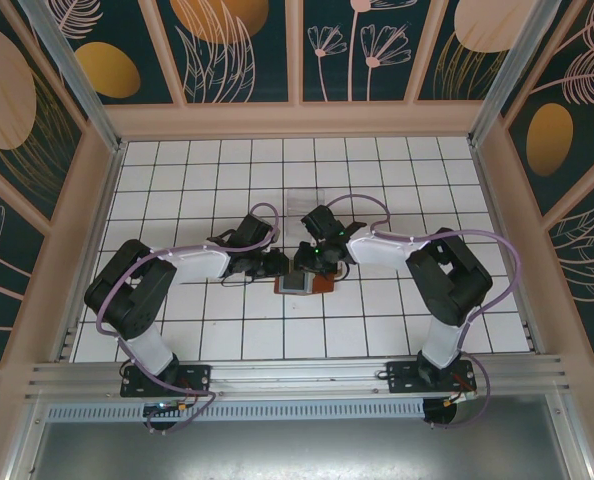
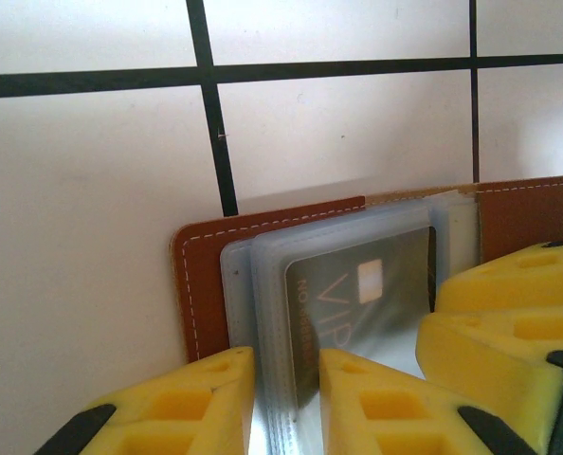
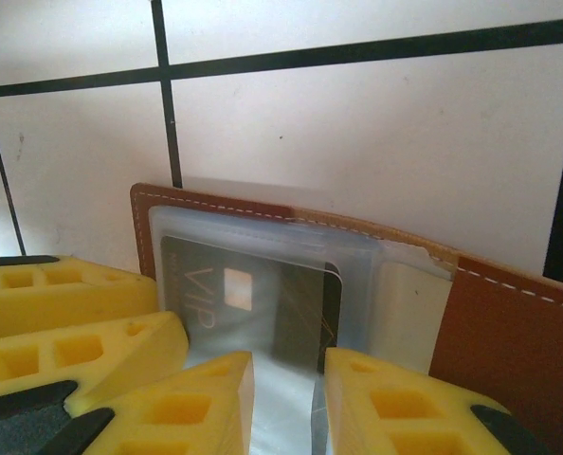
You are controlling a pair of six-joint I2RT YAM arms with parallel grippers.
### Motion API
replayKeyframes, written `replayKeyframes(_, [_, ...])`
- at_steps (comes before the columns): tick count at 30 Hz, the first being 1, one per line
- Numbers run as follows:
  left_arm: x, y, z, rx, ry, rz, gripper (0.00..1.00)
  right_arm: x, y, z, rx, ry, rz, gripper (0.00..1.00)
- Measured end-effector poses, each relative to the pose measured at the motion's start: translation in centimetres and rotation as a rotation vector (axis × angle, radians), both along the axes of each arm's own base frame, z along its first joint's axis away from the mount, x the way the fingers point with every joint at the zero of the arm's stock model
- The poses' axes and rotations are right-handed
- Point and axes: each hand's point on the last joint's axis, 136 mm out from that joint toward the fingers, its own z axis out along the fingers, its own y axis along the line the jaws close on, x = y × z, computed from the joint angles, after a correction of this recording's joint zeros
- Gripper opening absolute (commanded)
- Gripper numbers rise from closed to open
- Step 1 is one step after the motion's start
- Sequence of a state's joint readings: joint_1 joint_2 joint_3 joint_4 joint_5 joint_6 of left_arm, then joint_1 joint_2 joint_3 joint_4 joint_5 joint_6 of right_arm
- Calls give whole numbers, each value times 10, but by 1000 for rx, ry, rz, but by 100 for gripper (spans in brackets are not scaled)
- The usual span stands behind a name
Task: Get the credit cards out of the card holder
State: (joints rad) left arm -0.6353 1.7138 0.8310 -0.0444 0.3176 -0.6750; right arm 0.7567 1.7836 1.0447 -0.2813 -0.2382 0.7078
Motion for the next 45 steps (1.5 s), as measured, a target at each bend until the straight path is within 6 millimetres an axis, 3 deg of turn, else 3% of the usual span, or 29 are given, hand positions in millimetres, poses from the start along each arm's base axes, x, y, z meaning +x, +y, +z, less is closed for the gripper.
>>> replayKeyframes(19, [0,0,0,0,0,0,25,-1,9,1,41,8,16,27])
replayKeyframes(45, [1,1,0,11,1,4,27,1,-5,0,-57,-24,-16,26])
